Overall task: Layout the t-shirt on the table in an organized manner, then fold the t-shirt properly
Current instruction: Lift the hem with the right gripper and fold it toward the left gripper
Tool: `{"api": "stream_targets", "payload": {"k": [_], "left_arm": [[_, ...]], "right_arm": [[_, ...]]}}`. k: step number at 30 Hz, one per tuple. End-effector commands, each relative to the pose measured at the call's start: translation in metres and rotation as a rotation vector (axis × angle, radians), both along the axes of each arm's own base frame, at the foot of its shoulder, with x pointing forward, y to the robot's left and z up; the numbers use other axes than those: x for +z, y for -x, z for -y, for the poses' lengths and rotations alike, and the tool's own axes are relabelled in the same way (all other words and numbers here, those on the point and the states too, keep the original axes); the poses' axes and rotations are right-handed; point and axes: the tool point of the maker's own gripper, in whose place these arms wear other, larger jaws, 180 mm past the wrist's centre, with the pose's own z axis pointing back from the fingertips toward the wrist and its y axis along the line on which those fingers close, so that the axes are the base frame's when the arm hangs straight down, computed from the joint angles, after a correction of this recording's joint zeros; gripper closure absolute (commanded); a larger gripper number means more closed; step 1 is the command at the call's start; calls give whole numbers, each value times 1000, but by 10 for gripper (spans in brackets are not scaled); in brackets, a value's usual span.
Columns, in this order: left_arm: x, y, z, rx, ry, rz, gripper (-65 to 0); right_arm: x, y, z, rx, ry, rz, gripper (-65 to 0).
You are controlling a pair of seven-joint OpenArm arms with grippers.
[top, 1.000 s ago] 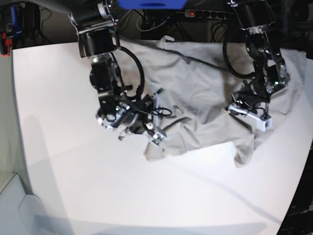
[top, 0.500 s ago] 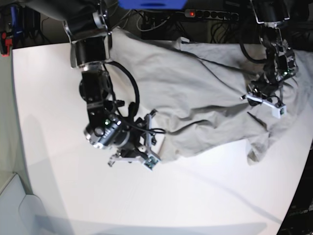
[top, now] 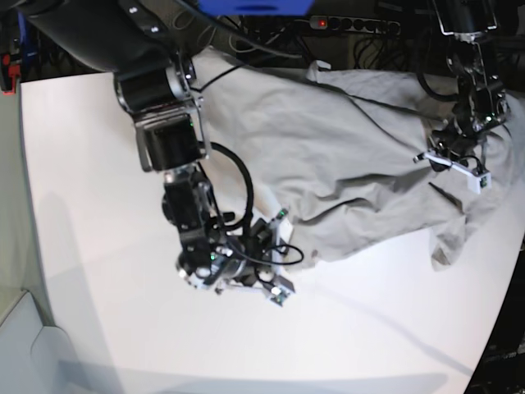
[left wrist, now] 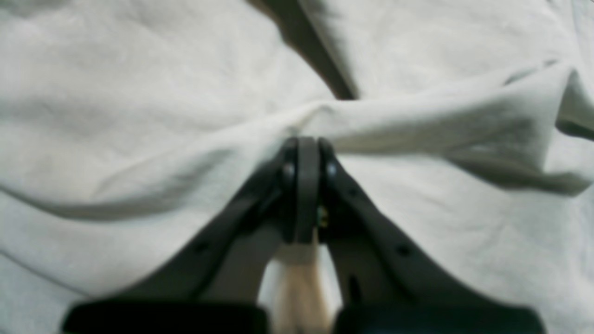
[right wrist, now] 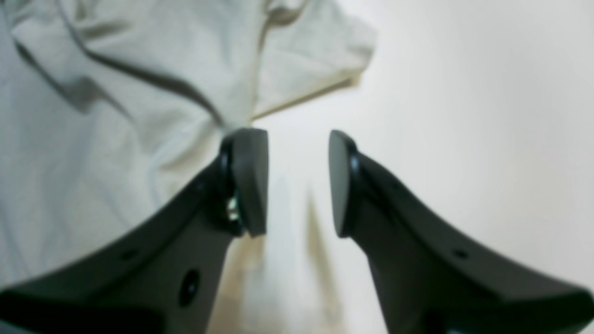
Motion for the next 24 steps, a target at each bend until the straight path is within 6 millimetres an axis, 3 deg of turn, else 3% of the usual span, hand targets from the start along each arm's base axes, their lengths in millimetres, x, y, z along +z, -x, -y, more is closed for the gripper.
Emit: {"api": "stream_targets", "payload": {"k": [1, 4, 9, 15, 20, 24], "left_arm": [[-11, 15, -2, 5, -11, -80, -1], [-17, 20, 7, -7, 0, -97, -1], [-32, 23, 49, -140, 1, -139, -1], [-37, 26, 49, -178, -65, -166, -1], [-46, 31, 82, -280, -54, -192, -1], [-49, 33, 95, -313, -41, -199, -1]], "right_arm": [[25, -17, -11, 3, -54, 62, -201], [31, -23, -23, 1, -158, 62, -201], [40, -32, -24, -74, -343, 47, -201], [46, -34, -27, -81, -390, 72, -201], [23, -17, -28, -87, -387, 22, -198], [-2, 8, -32, -106, -425, -56, -197]]}}
